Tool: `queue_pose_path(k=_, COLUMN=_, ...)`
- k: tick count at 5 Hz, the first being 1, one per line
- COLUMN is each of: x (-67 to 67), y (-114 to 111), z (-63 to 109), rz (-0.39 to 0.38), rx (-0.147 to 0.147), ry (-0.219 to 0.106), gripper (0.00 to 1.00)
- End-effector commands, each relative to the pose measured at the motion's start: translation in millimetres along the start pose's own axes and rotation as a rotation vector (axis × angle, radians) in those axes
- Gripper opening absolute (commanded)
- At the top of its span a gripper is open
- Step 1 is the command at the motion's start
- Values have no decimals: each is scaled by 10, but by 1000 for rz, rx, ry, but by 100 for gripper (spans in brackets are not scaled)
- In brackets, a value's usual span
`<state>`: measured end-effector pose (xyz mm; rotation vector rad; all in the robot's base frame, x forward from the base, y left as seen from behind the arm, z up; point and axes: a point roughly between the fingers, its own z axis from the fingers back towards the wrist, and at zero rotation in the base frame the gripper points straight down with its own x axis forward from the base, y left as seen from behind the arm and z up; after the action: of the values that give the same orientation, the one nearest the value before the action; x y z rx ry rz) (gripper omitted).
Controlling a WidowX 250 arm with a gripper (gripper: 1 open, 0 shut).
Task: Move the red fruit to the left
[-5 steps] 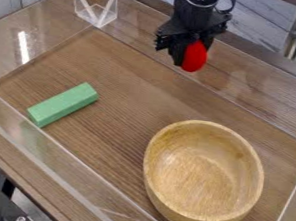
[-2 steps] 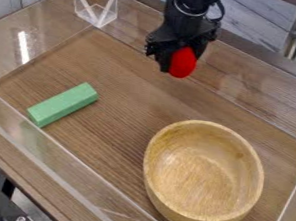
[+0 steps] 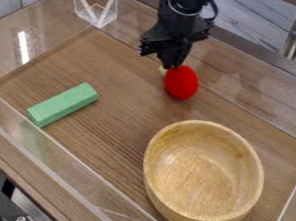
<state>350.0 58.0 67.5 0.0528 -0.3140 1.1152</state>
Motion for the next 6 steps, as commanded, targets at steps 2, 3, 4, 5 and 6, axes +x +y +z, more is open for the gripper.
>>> queue_pose_path(k=2, x=182, y=-36, z=81, rz=36, rx=-35, ry=-27, gripper=100)
queue_pose_path(k=3, x=221, y=-34, z=61, rz=55, rx=-34, ry=-16, gripper=100)
queue_pose_path(k=4, x=238, y=-35, z=31, rz=75, rx=-30, ry=-5, gripper=100)
queue_pose_path(k=5, x=250, y=-40, z=9, rz=100, rx=-28, ry=10, gripper=100)
queue_pose_path(k=6, x=258, y=-42, z=-10, rz=121, rx=-28, ry=24, gripper=100)
